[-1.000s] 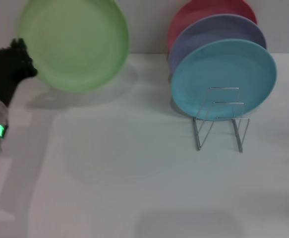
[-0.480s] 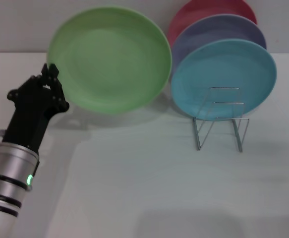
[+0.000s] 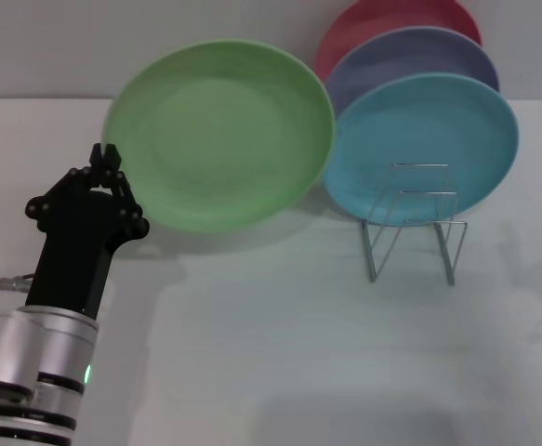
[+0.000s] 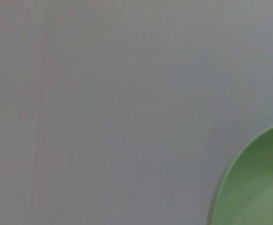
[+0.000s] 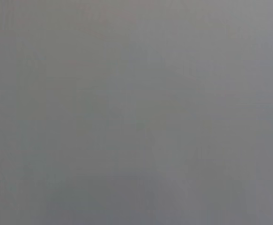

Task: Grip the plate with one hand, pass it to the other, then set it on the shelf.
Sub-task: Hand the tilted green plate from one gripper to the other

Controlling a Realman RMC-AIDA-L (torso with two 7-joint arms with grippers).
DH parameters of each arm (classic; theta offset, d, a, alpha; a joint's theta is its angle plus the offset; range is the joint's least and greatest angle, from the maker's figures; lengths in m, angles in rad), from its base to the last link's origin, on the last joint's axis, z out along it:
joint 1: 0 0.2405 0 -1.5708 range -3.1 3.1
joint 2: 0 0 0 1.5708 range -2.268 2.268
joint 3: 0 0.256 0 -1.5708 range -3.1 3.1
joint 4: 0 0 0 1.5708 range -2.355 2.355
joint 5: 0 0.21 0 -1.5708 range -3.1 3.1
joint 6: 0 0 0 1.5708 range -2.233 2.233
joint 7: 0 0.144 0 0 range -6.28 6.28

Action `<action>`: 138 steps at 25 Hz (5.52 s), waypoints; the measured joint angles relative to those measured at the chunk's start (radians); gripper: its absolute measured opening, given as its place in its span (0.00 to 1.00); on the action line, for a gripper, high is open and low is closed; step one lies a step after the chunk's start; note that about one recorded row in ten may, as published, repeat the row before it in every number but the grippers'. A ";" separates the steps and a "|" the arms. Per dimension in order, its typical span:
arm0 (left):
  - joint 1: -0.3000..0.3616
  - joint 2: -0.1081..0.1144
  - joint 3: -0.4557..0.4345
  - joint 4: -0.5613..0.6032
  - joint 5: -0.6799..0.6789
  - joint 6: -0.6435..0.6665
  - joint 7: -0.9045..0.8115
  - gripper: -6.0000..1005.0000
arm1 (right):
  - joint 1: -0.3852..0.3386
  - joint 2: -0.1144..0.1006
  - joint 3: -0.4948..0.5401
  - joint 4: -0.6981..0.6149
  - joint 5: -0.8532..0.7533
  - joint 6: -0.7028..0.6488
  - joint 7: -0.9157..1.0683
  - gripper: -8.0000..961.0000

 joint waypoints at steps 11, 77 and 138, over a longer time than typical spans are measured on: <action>-0.002 0.000 0.054 0.020 -0.126 0.030 0.129 0.06 | 0.067 -0.002 -0.033 0.191 -0.053 0.140 -0.143 0.65; -0.002 0.000 0.261 0.163 -0.418 0.203 0.481 0.09 | 0.333 0.000 -0.003 0.201 -0.227 0.572 -0.041 0.35; 0.001 0.000 0.261 0.158 -0.388 0.182 0.478 0.11 | 0.351 0.002 0.011 0.186 -0.244 0.607 -0.041 0.10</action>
